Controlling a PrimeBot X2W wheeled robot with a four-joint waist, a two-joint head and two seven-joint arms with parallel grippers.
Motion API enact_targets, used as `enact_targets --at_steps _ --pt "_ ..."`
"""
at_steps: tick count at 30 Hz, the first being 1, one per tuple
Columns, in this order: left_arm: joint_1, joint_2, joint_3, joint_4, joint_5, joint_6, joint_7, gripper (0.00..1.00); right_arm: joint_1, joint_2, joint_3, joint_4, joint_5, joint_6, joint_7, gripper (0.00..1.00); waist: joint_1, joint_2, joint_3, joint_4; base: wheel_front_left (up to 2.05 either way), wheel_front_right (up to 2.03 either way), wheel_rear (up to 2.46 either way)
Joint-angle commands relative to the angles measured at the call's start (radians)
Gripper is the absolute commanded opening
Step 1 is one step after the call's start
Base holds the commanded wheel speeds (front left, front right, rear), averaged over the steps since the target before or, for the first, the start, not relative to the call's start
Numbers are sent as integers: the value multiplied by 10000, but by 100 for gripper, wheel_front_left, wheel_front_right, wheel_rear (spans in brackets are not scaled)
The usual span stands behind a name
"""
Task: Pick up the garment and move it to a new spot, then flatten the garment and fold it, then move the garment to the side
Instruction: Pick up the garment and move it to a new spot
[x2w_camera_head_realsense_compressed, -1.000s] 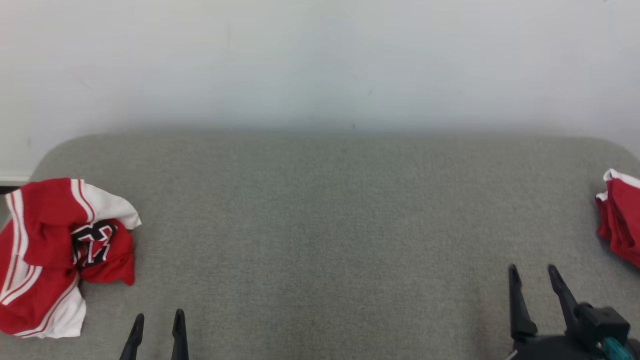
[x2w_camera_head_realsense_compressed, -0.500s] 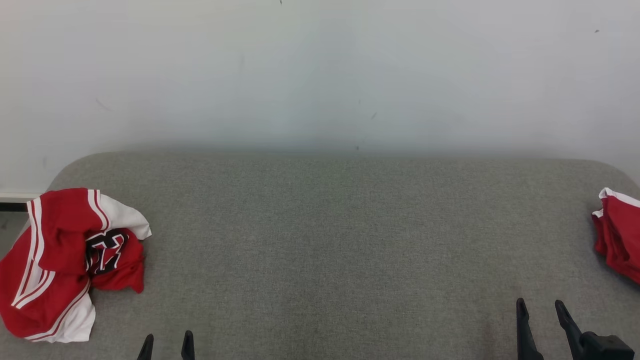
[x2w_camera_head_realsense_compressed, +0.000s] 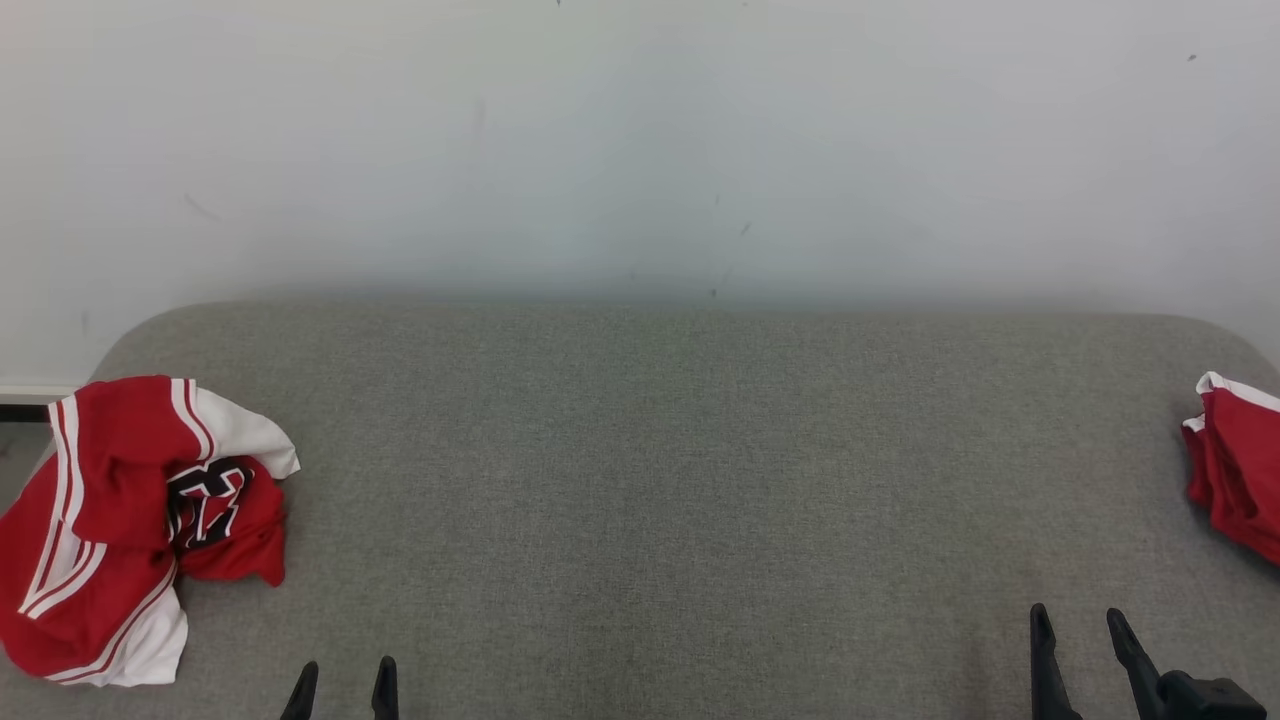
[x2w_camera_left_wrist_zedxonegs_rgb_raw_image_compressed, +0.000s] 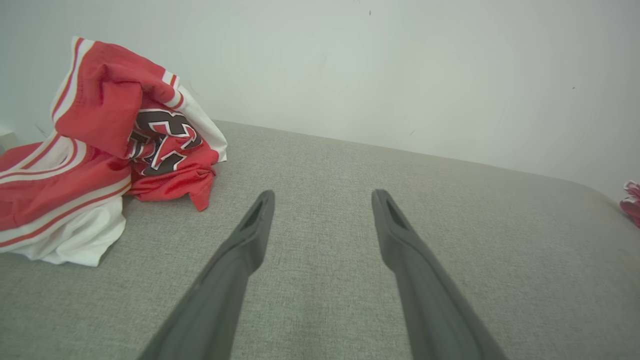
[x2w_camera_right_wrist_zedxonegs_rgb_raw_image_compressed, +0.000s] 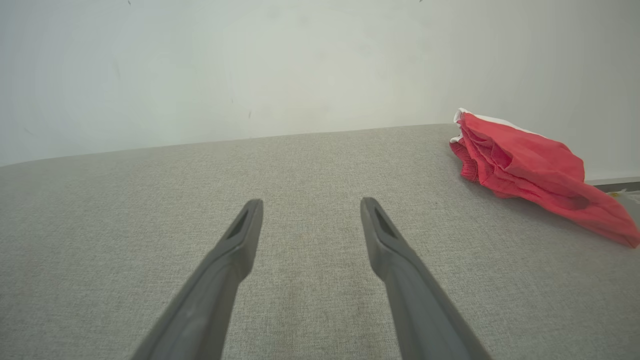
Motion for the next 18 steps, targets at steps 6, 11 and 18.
enact_targets --at_steps 6,11,18 --pt "-109 82 -39 35 -34 -11 -30 100 -35 21 65 112 104 -26 -142 100 0 0 10 -37 0 0 0" --pt "-185 112 -35 65 48 -12 -31 100 2 20 102 201 155 -27 -184 100 0 0 1 156 0 0 0" --pt "-104 158 57 46 223 -12 -30 100 103 21 274 323 260 -27 -278 100 0 0 -91 1110 0 0 0"
